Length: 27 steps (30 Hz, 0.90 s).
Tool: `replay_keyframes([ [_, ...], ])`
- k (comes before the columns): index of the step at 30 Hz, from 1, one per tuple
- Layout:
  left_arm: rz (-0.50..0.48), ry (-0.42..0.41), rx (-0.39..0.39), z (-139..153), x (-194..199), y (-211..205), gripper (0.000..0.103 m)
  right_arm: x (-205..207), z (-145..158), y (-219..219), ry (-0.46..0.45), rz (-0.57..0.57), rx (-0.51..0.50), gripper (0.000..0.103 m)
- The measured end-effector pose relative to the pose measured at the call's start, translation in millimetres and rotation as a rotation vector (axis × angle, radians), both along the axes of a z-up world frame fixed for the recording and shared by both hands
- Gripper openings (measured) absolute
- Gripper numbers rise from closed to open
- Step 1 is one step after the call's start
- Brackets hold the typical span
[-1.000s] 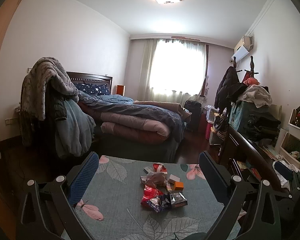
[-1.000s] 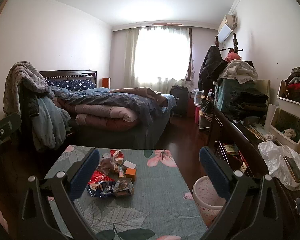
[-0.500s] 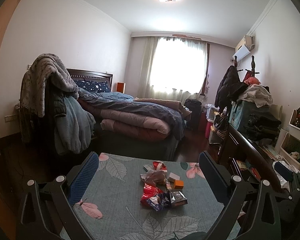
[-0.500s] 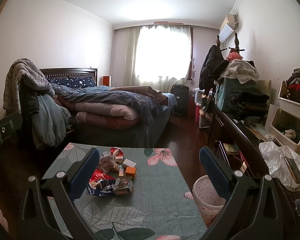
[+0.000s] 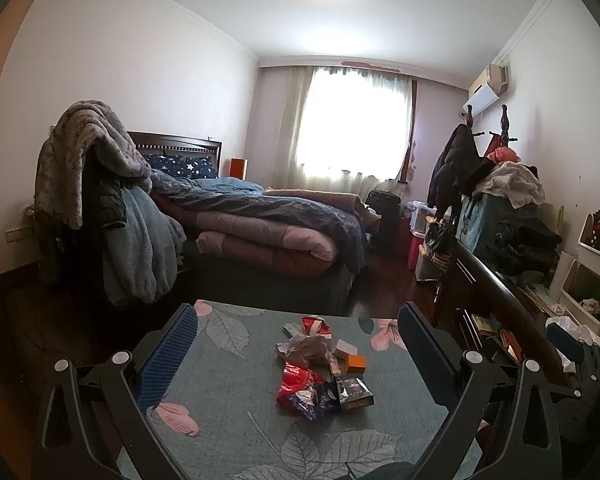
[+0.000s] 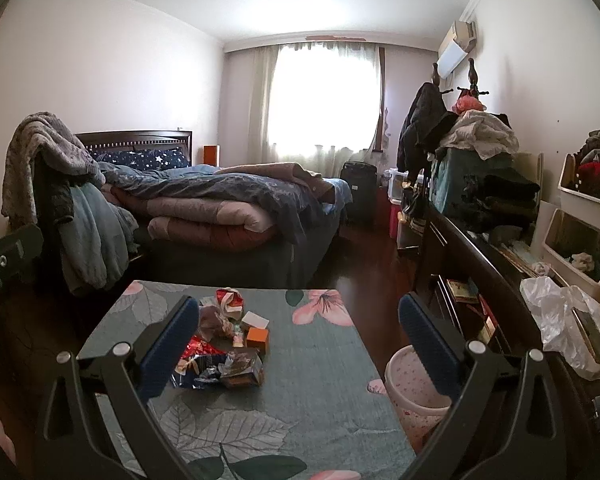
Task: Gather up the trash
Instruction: 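Reach the right gripper to the brown cigarette pack and close on it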
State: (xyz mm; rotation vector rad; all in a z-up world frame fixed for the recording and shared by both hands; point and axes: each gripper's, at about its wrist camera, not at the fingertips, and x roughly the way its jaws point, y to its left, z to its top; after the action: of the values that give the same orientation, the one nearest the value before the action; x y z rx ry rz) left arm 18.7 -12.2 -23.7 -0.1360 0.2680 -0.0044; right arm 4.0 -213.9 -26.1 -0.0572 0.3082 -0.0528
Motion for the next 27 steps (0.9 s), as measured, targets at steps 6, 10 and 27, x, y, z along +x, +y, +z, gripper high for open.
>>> replay_keyframes([
  [6,-0.002,0.000,0.000,0,2,-2,0.099,8,-5,-2,0.015,-0.006,0.004,0.100],
  [10,0.002,0.014,-0.011,-5,6,-1,0.099,20,-19,-6,0.050,-0.015,0.002,0.100],
  [27,-0.020,0.497,-0.042,-172,157,-30,0.099,121,-134,-36,0.337,-0.030,0.037,0.100],
])
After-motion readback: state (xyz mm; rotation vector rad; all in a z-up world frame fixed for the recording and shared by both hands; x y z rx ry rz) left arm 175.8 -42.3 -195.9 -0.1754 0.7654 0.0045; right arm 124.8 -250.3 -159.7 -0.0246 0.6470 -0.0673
